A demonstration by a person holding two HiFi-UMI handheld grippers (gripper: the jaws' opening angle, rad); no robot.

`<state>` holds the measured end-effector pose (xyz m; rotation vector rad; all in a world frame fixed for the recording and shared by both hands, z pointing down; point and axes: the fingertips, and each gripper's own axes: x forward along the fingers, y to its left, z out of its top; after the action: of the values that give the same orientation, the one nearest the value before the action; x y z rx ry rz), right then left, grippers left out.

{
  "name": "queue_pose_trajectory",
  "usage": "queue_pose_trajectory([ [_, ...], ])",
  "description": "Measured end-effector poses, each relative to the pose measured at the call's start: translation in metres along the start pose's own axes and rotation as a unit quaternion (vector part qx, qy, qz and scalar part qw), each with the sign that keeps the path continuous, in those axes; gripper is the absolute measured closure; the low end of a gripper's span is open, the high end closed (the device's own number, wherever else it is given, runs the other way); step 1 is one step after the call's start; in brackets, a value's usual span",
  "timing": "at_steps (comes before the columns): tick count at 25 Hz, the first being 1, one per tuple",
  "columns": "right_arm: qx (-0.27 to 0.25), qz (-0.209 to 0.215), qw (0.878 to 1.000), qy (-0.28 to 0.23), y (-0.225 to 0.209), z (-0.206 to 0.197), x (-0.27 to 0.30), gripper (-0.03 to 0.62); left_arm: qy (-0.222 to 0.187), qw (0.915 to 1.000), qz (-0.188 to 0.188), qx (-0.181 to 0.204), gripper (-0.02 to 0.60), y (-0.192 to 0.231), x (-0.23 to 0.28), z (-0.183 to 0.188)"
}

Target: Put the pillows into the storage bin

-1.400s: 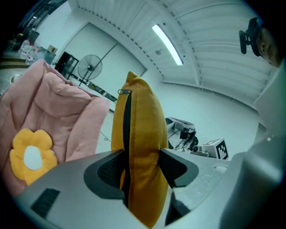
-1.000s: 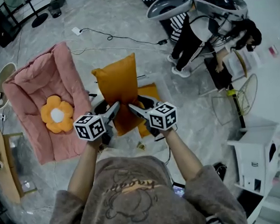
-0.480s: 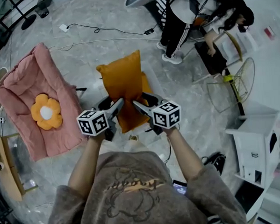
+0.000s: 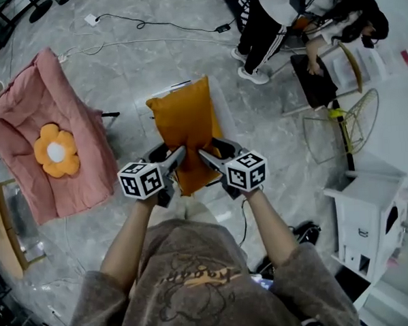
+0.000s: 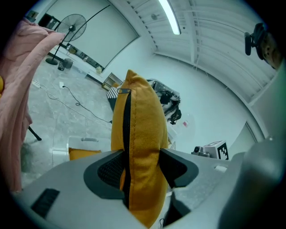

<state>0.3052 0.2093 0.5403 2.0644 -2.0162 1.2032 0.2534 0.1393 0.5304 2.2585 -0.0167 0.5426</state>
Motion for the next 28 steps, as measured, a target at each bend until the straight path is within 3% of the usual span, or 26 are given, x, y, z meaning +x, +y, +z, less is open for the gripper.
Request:
queue_pose_trajectory([
  [9,0.03,-0.004,0.999,0.02,-0.081,-0.042,0.056,0.364,0.037,0.9987,0.011,-0.033,0.336,0.072,0.073,-0.036],
  [22,0.089,-0.015,0.993,0.074,-0.21,-0.185,0.184,0.375,0.092,0.9895,0.046,-0.102,0.336,0.242,0.181,-0.156],
  [28,0.1,-0.013,0.99,0.096,-0.247,-0.244,0.241,0.381,0.107,0.9844,0.06,-0.125,0.336,0.313,0.208,-0.206],
])
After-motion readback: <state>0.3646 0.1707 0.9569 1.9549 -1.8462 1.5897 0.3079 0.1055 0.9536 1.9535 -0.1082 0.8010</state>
